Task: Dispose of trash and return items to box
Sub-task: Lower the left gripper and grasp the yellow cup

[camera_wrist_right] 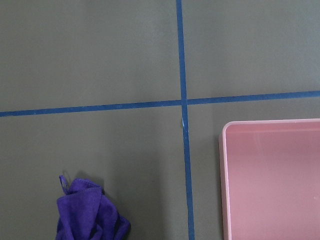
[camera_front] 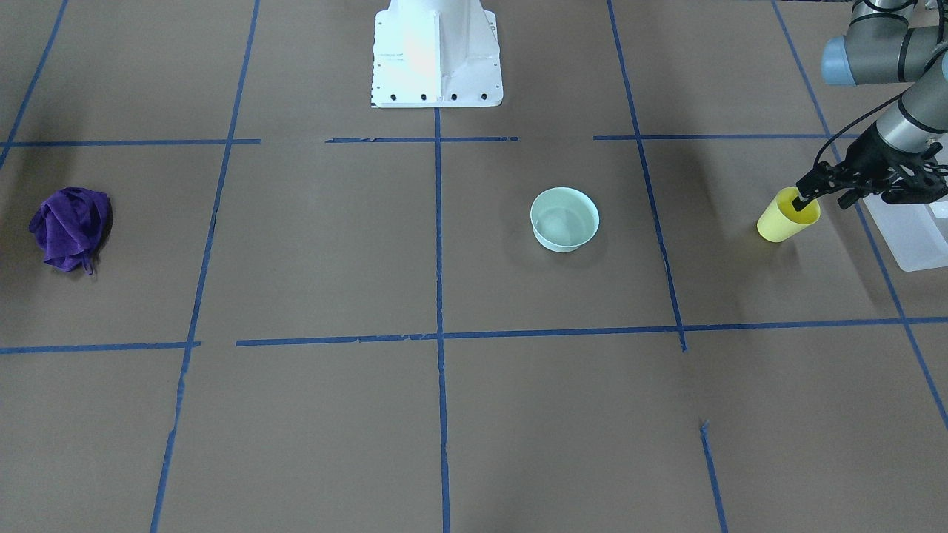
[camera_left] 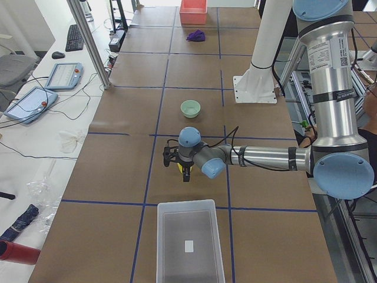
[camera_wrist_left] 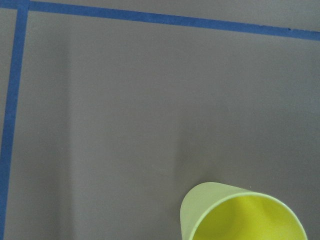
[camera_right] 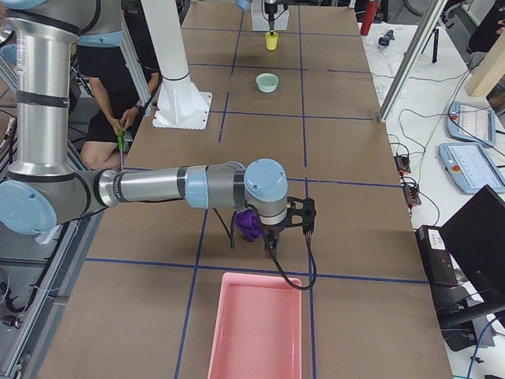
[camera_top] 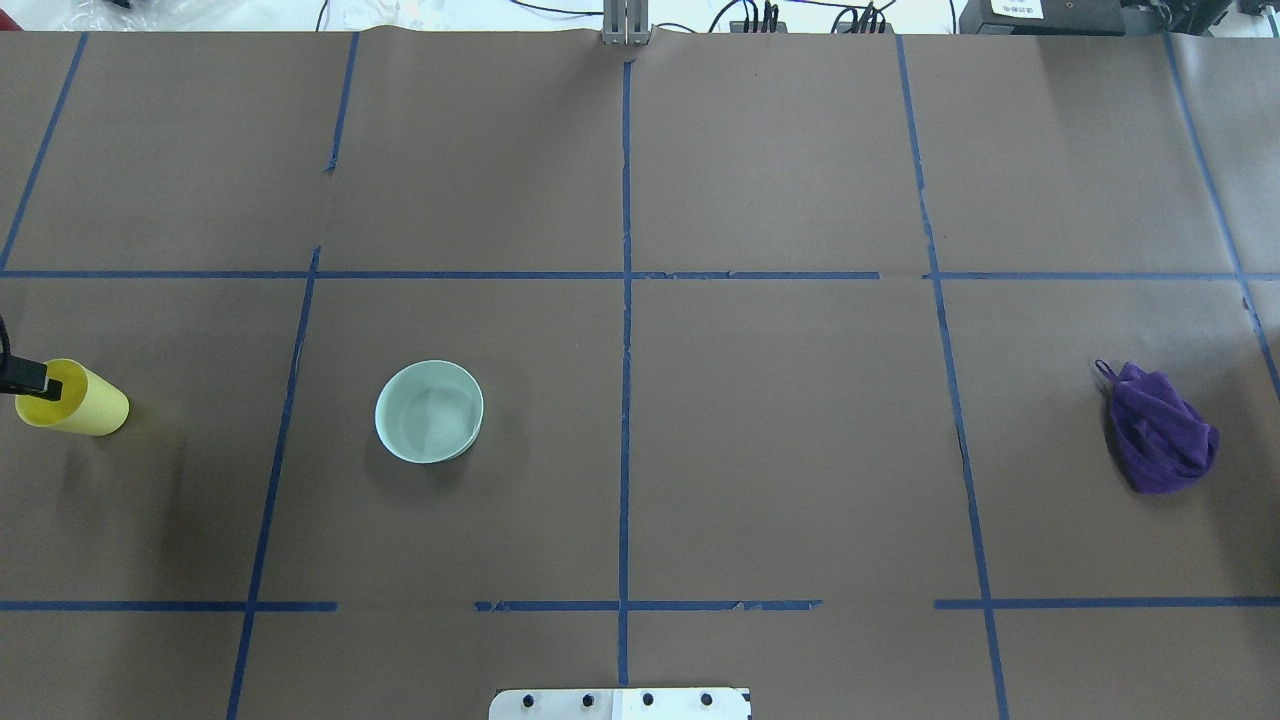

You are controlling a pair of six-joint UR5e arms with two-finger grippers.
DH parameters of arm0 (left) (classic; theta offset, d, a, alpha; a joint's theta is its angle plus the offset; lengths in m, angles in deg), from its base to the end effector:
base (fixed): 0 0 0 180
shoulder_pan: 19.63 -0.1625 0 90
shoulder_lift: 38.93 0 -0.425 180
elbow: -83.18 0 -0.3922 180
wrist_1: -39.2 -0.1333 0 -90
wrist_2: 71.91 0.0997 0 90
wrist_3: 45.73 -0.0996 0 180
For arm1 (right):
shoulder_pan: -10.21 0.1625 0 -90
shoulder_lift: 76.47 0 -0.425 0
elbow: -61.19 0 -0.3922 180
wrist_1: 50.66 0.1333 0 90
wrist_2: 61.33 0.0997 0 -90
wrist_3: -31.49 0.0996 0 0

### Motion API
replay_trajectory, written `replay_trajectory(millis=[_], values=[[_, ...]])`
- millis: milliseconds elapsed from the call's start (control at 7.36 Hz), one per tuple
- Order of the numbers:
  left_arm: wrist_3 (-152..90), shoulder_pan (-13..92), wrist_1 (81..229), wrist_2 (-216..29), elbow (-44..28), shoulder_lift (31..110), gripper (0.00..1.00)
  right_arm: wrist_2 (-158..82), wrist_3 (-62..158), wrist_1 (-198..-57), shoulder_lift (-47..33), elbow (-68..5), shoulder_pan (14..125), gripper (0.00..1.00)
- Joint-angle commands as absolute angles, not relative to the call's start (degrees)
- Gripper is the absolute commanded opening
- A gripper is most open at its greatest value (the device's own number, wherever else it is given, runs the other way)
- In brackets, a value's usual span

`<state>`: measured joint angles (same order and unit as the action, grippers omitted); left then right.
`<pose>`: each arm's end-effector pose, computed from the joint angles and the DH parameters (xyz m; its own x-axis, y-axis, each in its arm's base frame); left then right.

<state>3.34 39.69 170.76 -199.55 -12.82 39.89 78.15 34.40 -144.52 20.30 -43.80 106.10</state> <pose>0.1597 -0.4113 0.6192 0.6354 -0.0543 -0.7702 0.1058 0.9942 0.0171 0.1027 -0.4342 0.5854 0.6462 0.0595 0.7609 -0.1353 0.9901 0.0374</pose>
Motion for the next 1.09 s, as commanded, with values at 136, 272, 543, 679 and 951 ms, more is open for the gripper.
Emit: replay_trajectory(millis=[136,272,543,679,951], values=[[3.40,37.76,170.77,-199.53,-11.92,40.08,0.83,78.15,34.40,-144.52,20.30,-43.75,106.10,1.00],[3.40,37.67,170.77,-199.53,-11.57,40.17,0.67,78.15,34.40,-144.52,20.30,-43.75,106.10,1.00],[3.40,37.67,170.86,-199.53,-11.74,40.25,0.04,78.15,34.40,-144.52,20.30,-43.66,106.10,1.00],[3.58,37.76,170.86,-199.53,-12.00,40.26,0.00,78.24,34.40,-144.61,20.21,-43.66,106.10,1.00],[4.54,38.28,170.25,-200.05,-15.49,39.73,0.00,78.24,34.31,-144.35,20.04,-44.97,106.10,1.00]])
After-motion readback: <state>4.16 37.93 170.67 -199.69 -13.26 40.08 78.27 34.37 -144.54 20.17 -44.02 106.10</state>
